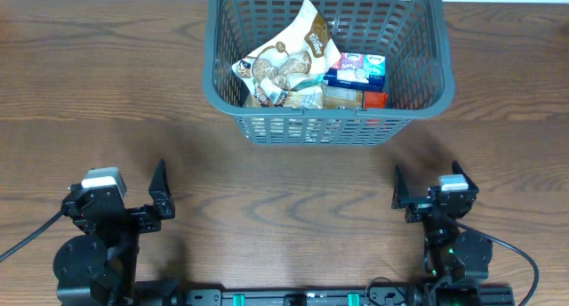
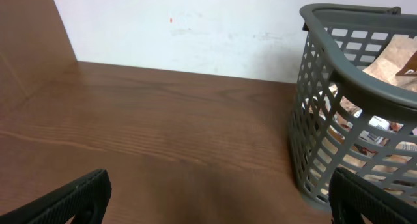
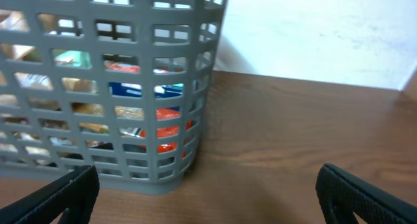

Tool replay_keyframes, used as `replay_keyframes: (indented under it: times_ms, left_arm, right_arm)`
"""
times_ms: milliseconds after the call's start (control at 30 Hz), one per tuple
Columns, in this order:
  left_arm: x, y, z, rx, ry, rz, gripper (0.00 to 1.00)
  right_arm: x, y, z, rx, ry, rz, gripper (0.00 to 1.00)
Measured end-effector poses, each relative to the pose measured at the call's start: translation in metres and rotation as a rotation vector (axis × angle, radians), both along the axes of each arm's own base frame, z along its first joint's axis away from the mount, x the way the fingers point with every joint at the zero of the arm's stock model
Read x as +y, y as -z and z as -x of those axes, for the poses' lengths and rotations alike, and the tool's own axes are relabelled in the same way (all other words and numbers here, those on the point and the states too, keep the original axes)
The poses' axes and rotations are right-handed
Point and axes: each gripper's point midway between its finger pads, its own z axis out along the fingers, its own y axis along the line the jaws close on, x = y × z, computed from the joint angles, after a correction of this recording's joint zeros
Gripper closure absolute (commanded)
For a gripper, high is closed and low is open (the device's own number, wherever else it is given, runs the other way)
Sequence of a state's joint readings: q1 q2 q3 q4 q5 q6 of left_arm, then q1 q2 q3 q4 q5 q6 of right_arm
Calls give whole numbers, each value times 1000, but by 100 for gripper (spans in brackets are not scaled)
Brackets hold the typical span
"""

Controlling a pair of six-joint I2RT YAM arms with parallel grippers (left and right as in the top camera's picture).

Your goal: Pack container

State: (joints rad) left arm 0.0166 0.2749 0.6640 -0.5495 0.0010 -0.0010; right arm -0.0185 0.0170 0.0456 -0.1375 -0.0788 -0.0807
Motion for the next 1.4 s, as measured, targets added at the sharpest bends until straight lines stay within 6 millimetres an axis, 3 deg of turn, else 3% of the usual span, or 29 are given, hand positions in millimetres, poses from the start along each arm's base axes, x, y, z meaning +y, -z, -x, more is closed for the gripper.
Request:
replay_keyframes:
  times_ms: [667,1400]
  left_arm:
    - [0,0,0,0,0,0,2]
    - [0,0,0,0,0,0,2]
  right_arm:
    - [-14,1,0,4,88,-79,1]
    - [-15,1,0,3,98,-93,1]
